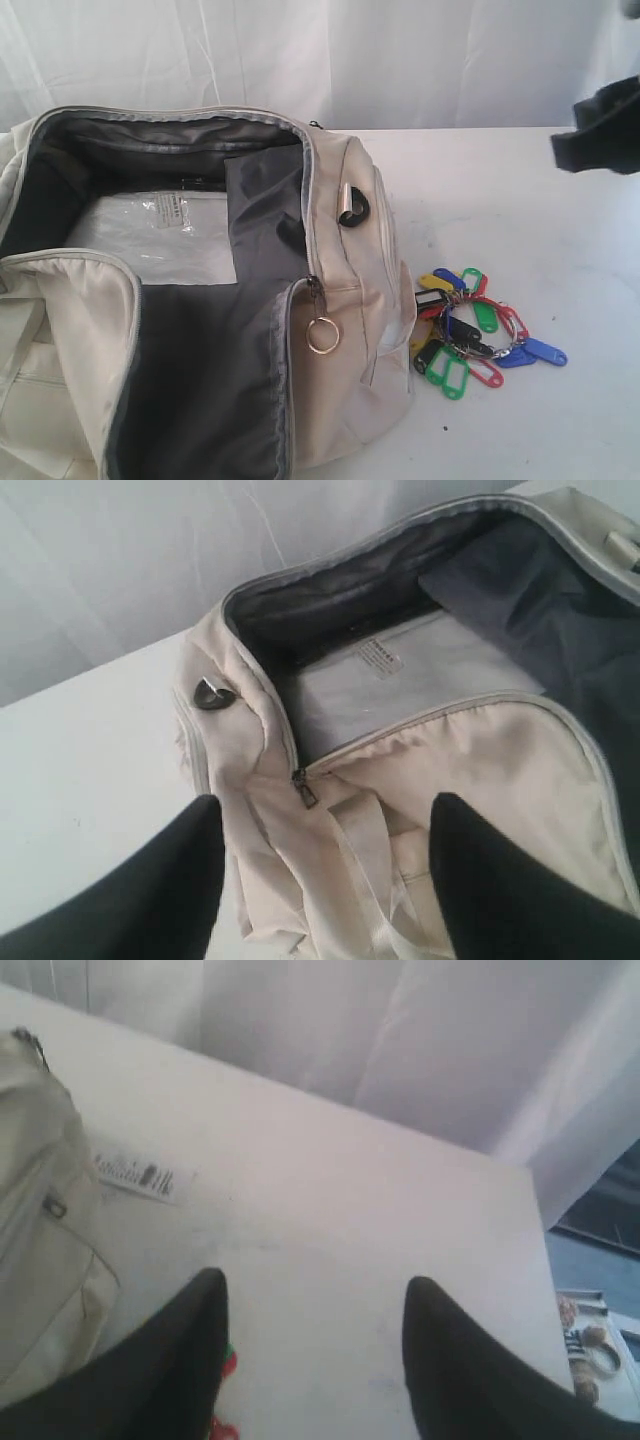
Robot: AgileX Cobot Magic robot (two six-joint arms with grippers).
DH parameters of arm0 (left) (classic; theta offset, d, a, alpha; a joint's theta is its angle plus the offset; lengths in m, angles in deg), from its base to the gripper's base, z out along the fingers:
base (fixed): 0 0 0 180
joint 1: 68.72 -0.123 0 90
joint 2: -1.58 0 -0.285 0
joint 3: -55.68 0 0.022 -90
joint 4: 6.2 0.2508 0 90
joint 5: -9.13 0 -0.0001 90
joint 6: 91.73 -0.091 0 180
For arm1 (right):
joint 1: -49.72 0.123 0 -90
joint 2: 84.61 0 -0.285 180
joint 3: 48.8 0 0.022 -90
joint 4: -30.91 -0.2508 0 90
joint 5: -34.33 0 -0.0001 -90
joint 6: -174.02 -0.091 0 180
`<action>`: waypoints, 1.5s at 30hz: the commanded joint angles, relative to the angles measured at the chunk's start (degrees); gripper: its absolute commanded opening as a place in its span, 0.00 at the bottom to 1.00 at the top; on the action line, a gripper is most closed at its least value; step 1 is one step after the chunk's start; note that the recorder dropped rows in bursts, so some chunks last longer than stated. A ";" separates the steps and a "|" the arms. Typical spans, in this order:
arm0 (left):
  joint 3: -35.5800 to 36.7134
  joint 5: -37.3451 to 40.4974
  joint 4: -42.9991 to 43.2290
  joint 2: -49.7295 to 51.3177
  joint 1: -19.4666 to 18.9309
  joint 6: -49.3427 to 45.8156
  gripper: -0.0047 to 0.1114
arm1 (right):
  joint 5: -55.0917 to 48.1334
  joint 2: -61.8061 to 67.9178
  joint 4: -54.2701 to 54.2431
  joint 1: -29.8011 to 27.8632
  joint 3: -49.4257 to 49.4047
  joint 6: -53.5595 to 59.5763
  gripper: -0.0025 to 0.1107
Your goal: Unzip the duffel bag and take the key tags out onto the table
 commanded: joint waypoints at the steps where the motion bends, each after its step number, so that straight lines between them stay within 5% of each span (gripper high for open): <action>1: 0.06 0.65 0.00 -3.57 -0.22 -1.31 0.58 | -1.96 -9.22 -0.23 -0.36 -4.24 -0.27 0.40; 9: 0.14 4.45 -0.09 -7.53 -0.22 -4.54 0.58 | -3.87 -23.76 -0.90 -0.36 -13.65 -0.27 0.34; 21: 9.40 5.60 0.60 -14.09 -0.22 0.33 0.58 | -2.89 -42.07 -7.88 -0.36 -20.85 -0.05 0.02; 38: 12.36 -2.74 3.08 -15.26 -0.22 7.51 0.53 | 0.45 -53.34 -19.34 -0.36 -26.52 9.21 0.02; 45: 19.06 -12.95 0.20 -15.26 -0.22 9.48 0.45 | 0.93 -53.34 -21.57 -0.36 -27.17 10.60 0.02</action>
